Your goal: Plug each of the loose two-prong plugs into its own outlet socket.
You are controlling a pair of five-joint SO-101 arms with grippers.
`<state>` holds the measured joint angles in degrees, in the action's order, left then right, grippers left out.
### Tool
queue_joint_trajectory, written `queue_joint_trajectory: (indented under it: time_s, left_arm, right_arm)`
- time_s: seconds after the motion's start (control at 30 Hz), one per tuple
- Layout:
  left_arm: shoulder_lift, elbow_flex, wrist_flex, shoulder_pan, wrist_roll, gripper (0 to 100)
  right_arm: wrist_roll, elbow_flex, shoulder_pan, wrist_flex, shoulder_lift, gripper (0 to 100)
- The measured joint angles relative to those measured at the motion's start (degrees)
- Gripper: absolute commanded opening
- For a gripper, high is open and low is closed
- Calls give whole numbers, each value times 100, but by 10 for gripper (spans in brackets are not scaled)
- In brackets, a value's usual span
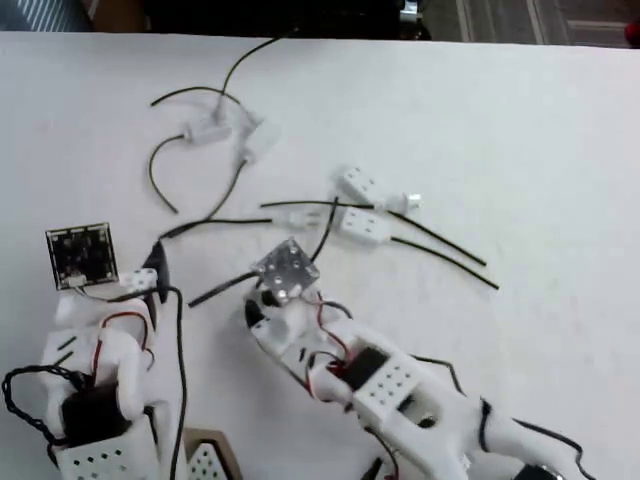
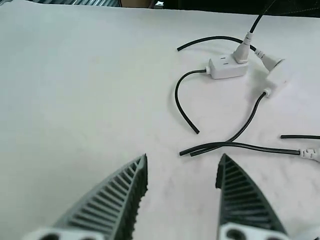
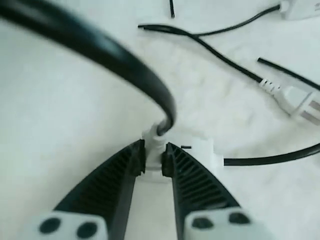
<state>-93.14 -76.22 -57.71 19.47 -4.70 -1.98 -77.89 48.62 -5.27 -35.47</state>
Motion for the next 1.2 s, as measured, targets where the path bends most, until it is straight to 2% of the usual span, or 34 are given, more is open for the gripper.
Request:
queue_joint_trajectory:
  time_s: [0.3, 0.7, 0.87, 1.07, 1.2]
  left_arm:
    - [0, -105, 0, 9, 0, 229]
    - [0, -105, 0, 9, 0, 229]
    - [0, -105, 0, 9, 0, 229]
    - [0, -105, 0, 9, 0, 229]
    - [0, -105, 0, 9, 0, 229]
  right_arm:
    - [167, 53, -35, 114, 422, 17]
    - [1266, 633, -264, 149, 1530, 17]
    - [1538, 659, -273, 149, 1530, 22]
    - [1495, 633, -308, -123, 905, 193]
    - [1178, 791, -360, -941, 211, 211]
